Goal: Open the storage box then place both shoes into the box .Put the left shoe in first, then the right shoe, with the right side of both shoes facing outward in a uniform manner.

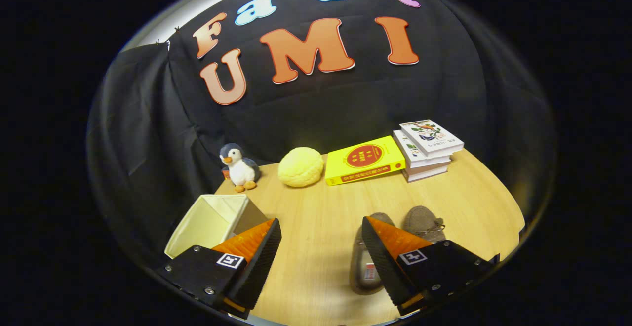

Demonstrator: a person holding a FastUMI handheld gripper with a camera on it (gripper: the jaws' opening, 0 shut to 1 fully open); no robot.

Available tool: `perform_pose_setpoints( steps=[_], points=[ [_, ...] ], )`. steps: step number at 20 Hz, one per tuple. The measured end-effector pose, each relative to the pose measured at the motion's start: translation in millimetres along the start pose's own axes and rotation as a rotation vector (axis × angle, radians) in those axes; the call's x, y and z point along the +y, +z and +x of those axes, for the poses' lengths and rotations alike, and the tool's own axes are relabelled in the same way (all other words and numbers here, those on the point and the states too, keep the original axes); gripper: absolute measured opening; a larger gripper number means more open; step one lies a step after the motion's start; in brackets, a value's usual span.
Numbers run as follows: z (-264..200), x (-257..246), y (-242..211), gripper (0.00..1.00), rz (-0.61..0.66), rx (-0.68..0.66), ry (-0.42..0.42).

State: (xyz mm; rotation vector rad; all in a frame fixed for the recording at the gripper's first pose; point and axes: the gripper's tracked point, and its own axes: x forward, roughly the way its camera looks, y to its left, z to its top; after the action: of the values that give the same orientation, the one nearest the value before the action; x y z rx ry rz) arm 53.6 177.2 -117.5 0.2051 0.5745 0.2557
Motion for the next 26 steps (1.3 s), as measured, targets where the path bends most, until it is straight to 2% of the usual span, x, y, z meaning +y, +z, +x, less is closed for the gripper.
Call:
perform_pose_setpoints(
  steps=[9,13,14,17,22,26],
  points=[
    [21.5,-74.6,-46.8,0.98,-0.073,0.065,-0.180],
    [32.5,-84.1,-70.9,0.92,-0.126,0.122,-0.194],
    [37.5,-84.6,-77.3,0.81,-0.133,0.135,-0.187],
    [47.9,-90.7,-92.8,0.74,-0.142,0.175,-0.190],
    [70.3,-96.4,-110.9,0.50,-0.130,0.227,-0.192],
    [83.2,-102.9,-123.7,0.44,-0.136,0.261,-0.219]
  ],
)
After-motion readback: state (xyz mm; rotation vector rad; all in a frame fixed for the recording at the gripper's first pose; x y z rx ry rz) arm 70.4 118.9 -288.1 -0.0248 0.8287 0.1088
